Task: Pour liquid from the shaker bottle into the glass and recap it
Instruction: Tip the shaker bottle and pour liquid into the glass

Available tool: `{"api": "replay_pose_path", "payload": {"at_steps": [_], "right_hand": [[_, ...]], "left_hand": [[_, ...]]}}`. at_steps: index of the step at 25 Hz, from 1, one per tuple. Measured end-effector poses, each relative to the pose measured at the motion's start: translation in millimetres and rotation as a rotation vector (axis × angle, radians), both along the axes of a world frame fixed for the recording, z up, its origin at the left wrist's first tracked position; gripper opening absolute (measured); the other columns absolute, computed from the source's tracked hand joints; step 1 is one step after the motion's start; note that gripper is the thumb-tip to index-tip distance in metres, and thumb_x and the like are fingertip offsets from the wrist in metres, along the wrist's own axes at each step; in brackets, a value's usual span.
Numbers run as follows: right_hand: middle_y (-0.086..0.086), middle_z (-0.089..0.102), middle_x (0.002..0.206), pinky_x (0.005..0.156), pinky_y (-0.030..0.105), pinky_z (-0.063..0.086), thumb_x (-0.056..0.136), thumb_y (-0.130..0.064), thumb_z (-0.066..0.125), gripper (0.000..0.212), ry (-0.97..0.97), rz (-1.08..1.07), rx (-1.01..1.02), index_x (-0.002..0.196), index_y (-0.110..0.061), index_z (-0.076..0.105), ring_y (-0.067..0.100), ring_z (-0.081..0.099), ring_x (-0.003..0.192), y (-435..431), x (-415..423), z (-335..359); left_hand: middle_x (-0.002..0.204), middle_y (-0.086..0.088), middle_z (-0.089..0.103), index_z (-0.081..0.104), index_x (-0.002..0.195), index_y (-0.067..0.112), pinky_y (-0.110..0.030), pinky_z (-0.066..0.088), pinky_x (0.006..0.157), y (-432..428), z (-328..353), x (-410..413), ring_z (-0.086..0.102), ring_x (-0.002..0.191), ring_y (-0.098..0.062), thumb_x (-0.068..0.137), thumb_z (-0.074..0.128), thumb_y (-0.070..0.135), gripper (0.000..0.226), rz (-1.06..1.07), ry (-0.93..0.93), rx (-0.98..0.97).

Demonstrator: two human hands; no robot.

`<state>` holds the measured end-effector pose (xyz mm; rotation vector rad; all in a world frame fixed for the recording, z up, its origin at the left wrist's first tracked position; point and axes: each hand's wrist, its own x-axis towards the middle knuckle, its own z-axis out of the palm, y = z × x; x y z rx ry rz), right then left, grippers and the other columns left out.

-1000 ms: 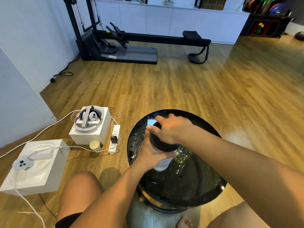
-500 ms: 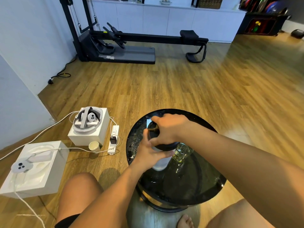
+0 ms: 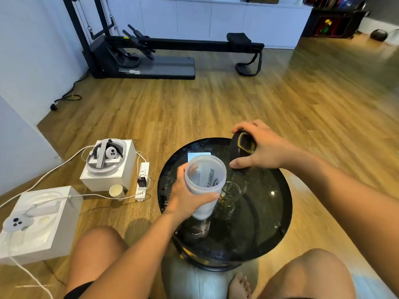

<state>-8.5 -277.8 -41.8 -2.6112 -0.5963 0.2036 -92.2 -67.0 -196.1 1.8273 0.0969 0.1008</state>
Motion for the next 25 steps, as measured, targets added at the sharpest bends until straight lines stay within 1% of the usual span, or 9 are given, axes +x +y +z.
{"api": "replay_pose_path", "payload": {"at_steps": [2,3,6,9,13,17,19,22,25], "right_hand": [[0.002,0.041,0.116,0.06,0.013,0.042,0.059,-0.043,0.091,0.073,0.0,-0.138,0.091,0.115,-0.03,0.046,0.017,0.053,0.092,-25,-1,-9],[0.003,0.043,0.114,0.054,0.014,0.042,0.059,-0.043,0.091,0.071,0.009,-0.22,0.133,0.11,-0.026,0.044,0.016,0.054,0.084,-38,0,-15],[0.006,0.055,0.104,0.057,0.032,0.037,0.055,-0.058,0.087,0.074,0.043,-0.472,0.133,0.097,-0.019,0.041,0.018,0.052,0.079,-77,2,-46],[0.009,0.059,0.095,0.054,0.034,0.032,0.053,-0.066,0.083,0.075,0.064,-0.629,0.149,0.09,-0.015,0.042,0.023,0.053,0.079,-98,-3,-89],[0.01,0.059,0.093,0.053,0.035,0.031,0.058,-0.061,0.083,0.068,0.11,-0.689,0.171,0.087,-0.012,0.045,0.023,0.052,0.078,-106,-20,-155],[0.006,0.052,0.108,0.068,0.033,0.033,0.059,-0.058,0.085,0.065,0.114,-0.717,0.205,0.085,-0.015,0.043,0.025,0.049,0.1,-106,-32,-205],[0.007,0.048,0.118,0.076,0.032,0.033,0.059,-0.05,0.088,0.065,0.07,-0.713,0.247,0.084,-0.012,0.042,0.025,0.047,0.11,-104,-35,-221],[0.009,0.041,0.134,0.083,0.03,0.034,0.06,-0.043,0.09,0.064,0.037,-0.714,0.258,0.086,-0.01,0.041,0.025,0.042,0.125,-103,-39,-234],[0.008,0.04,0.132,0.078,0.029,0.034,0.06,-0.036,0.091,0.065,0.033,-0.704,0.231,0.091,-0.013,0.039,0.024,0.047,0.113,-103,-45,-243]], "left_hand": [[0.13,0.019,0.057,0.04,0.135,0.034,-0.017,0.044,0.097,-3,-2,-1,0.053,0.124,0.003,0.042,0.09,0.056,0.108,0.014,-0.014,0.006],[0.13,0.02,0.057,0.04,0.136,0.034,-0.018,0.045,0.098,-4,-3,-2,0.053,0.124,0.003,0.043,0.09,0.056,0.108,0.023,-0.022,0.008],[0.129,0.024,0.054,0.039,0.13,0.045,-0.017,0.045,0.099,-10,-6,-5,0.053,0.124,0.006,0.041,0.09,0.056,0.103,0.059,-0.032,0.007],[0.128,0.029,0.051,0.036,0.129,0.046,-0.015,0.043,0.099,-14,-10,-6,0.051,0.121,0.012,0.04,0.09,0.055,0.105,0.095,-0.044,0.025],[0.124,0.029,0.053,0.04,0.133,0.04,-0.008,0.041,0.09,-18,-12,-9,0.051,0.114,0.019,0.038,0.088,0.058,0.108,0.135,-0.002,0.04],[0.123,0.035,0.048,0.036,0.131,0.044,-0.006,0.036,0.089,-17,-17,-9,0.045,0.112,0.027,0.042,0.096,0.05,0.108,0.145,0.019,0.082],[0.127,0.033,0.048,0.034,0.135,0.041,-0.009,0.038,0.096,-18,-24,-11,0.047,0.119,0.019,0.045,0.1,0.041,0.112,0.143,0.034,0.094],[0.136,0.017,0.052,0.034,0.144,0.029,-0.029,0.045,0.109,-21,-39,-17,0.051,0.128,0.001,0.041,0.096,0.049,0.122,0.156,0.087,0.106],[0.135,0.019,0.053,0.037,0.146,0.025,-0.028,0.046,0.109,-24,-51,-19,0.051,0.126,0.007,0.042,0.094,0.052,0.122,0.167,0.12,0.114]]}}
